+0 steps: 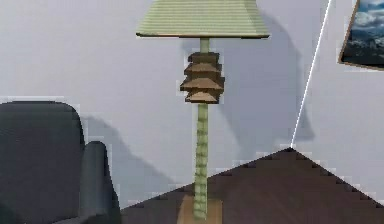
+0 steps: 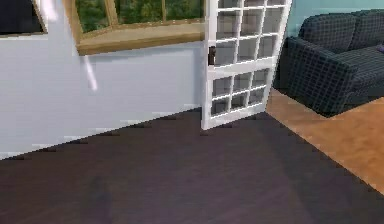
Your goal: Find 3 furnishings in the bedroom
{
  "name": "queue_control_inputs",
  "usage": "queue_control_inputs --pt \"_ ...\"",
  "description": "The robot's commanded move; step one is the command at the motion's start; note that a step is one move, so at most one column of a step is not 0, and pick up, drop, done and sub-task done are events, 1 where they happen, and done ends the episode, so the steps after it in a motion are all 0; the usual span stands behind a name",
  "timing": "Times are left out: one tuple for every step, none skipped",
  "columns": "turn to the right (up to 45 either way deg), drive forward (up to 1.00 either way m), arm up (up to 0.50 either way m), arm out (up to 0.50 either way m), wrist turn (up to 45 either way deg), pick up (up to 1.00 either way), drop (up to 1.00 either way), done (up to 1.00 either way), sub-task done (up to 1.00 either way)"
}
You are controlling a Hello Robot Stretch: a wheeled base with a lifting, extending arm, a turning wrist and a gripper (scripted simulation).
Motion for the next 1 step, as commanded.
queue_control_inputs --pt "0.0 0.00 0.00 0.00 0.0 0.00 0.00 0.00 1.00"
